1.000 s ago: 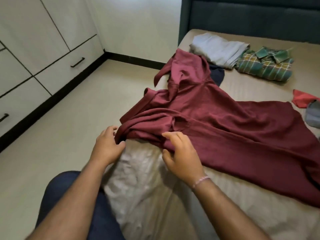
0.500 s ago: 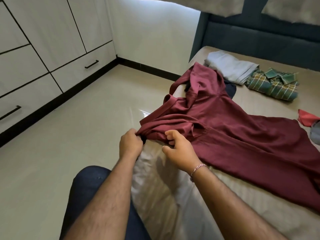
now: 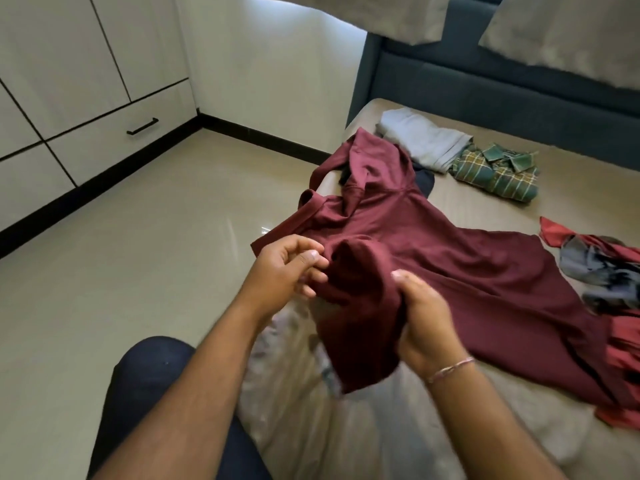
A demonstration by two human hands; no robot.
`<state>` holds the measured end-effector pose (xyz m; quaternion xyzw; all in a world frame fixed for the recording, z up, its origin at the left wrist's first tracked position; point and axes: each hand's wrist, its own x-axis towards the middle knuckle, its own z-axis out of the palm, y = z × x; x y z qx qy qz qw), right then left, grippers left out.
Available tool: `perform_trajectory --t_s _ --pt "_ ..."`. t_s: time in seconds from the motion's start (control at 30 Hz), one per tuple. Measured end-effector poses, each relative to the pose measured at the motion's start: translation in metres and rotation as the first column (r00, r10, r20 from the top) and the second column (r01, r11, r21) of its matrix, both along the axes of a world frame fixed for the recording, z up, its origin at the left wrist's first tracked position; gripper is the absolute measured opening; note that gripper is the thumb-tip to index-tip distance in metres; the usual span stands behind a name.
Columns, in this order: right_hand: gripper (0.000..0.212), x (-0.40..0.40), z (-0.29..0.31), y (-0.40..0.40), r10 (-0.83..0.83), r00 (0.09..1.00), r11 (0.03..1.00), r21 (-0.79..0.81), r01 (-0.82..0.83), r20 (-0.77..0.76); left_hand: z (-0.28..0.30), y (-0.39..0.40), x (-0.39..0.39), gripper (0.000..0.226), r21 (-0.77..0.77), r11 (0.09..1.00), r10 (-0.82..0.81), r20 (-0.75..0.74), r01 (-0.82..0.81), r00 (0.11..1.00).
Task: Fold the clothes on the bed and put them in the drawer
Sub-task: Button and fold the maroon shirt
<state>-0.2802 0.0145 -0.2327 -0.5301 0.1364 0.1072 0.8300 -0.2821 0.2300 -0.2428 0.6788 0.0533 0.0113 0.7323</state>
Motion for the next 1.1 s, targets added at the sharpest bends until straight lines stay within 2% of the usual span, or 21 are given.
perform_trajectory --t_s 0.07,0.1,0.17,0.2,0.23,0.27,0.3,0.37,0.47,0.53,0.57,0.6,0.63,0.67,0.7,0.77,0.87,0.9,0.97,1.03,1.1 --pt "0.013 0.014 0.006 -0.048 -0.063 0.992 0.998 -0.020 0.061 -0.113 -0.027 -0.006 0.015 0.016 0.334 0.941 -0.049 -0.036 0.058 0.998" --pt "0.011 0.022 0.006 -0.074 -0.121 0.981 0.990 -0.096 0.107 -0.151 -0.040 -0.010 0.019 0.025 0.513 0.851 -0.087 -0.078 0.115 0.993" --pt "0.006 0.031 -0.005 -0.124 -0.299 0.948 0.888 -0.397 0.232 -0.114 -0.058 -0.018 0.022 0.039 0.689 0.713 -0.079 -0.102 0.128 0.992" --pt "0.008 0.032 -0.014 -0.150 -0.322 0.947 0.752 -0.613 0.243 -0.020 -0.060 -0.023 0.022 0.040 0.713 0.697 -0.047 -0.072 0.084 0.996" --pt "0.020 0.030 -0.022 -0.167 -0.300 0.953 0.561 -0.798 0.219 0.050 -0.059 -0.026 0.022 0.038 0.724 0.690 0.005 -0.032 0.020 0.999" --pt "0.029 0.027 -0.033 -0.182 -0.240 0.964 0.385 -0.900 0.204 0.116 -0.054 -0.032 0.023 0.032 0.735 0.676 0.063 0.021 -0.058 0.998" --pt "0.034 0.020 -0.039 -0.184 -0.151 0.975 0.270 -0.941 0.202 0.166 -0.049 -0.035 0.025 0.026 0.743 0.654 0.118 0.086 -0.143 0.989" --pt "0.043 0.002 -0.045 -0.174 0.031 0.973 0.165 -0.961 0.221 0.229 -0.038 -0.046 0.032 0.017 0.728 0.635 0.148 0.212 -0.258 0.966" --pt "0.064 -0.016 -0.050 -0.143 0.362 0.894 -0.036 -0.954 0.297 0.264 -0.031 -0.071 0.056 0.020 0.700 0.667 0.057 0.291 -0.254 0.955" --pt "0.090 -0.023 -0.059 -0.123 0.540 0.838 -0.270 -0.926 0.265 0.083 -0.037 -0.084 0.077 0.026 0.699 0.692 0.021 0.228 -0.179 0.973" --pt "0.095 -0.027 -0.064 -0.117 0.556 0.831 -0.366 -0.900 0.236 -0.009 -0.041 -0.090 0.086 0.030 0.702 0.700 0.020 0.171 -0.136 0.985" --pt "0.088 -0.028 -0.071 -0.116 0.559 0.828 -0.415 -0.879 0.237 -0.041 -0.045 -0.094 0.094 0.035 0.709 0.700 0.027 0.104 -0.093 0.994" --pt "0.069 -0.030 -0.073 -0.114 0.551 0.834 -0.405 -0.884 0.231 -0.035 -0.052 -0.093 0.100 0.039 0.711 0.700 0.051 0.044 -0.068 0.998" --pt "0.045 -0.028 -0.074 -0.117 0.532 0.847 -0.344 -0.908 0.239 0.022 -0.057 -0.092 0.103 0.043 0.709 0.702 0.082 0.008 -0.063 0.997" --pt "0.026 -0.025 -0.072 -0.125 0.472 0.877 -0.262 -0.936 0.234 0.087 -0.061 -0.091 0.107 0.044 0.708 0.702 0.113 -0.006 -0.076 0.994" --pt "0.009 -0.011 -0.062 -0.152 0.290 0.941 -0.034 -0.981 0.190 0.172 -0.068 -0.090 0.112 0.043 0.730 0.676 0.138 0.002 -0.096 0.990" --pt "0.018 0.014 -0.052 -0.221 -0.058 0.983 0.451 -0.874 0.181 0.174 -0.072 -0.093 0.120 0.041 0.801 0.593 0.134 0.000 -0.081 0.991" --pt "0.016 0.017 -0.051 -0.247 -0.162 0.977 0.535 -0.820 0.203 0.137 -0.071 -0.093 0.122 0.041 0.822 0.566 0.139 -0.013 -0.068 0.990" --pt "0.016 0.017 -0.054 -0.295 -0.345 0.937 0.634 -0.723 0.273 0.052 -0.070 -0.094 0.127 0.035 0.864 0.503 0.136 -0.048 -0.027 0.990" --pt "0.007 0.011 -0.051 -0.323 -0.478 0.870 0.717 -0.624 0.311 -0.116 -0.069 -0.097 0.131 0.031 0.891 0.455 0.124 -0.065 0.002 0.990" --pt "0.018 0.013 -0.048 -0.334 -0.540 0.800 0.788 -0.493 0.369 -0.263 -0.068 -0.097 0.135 0.032 0.891 0.453 0.141 -0.048 -0.021 0.989"
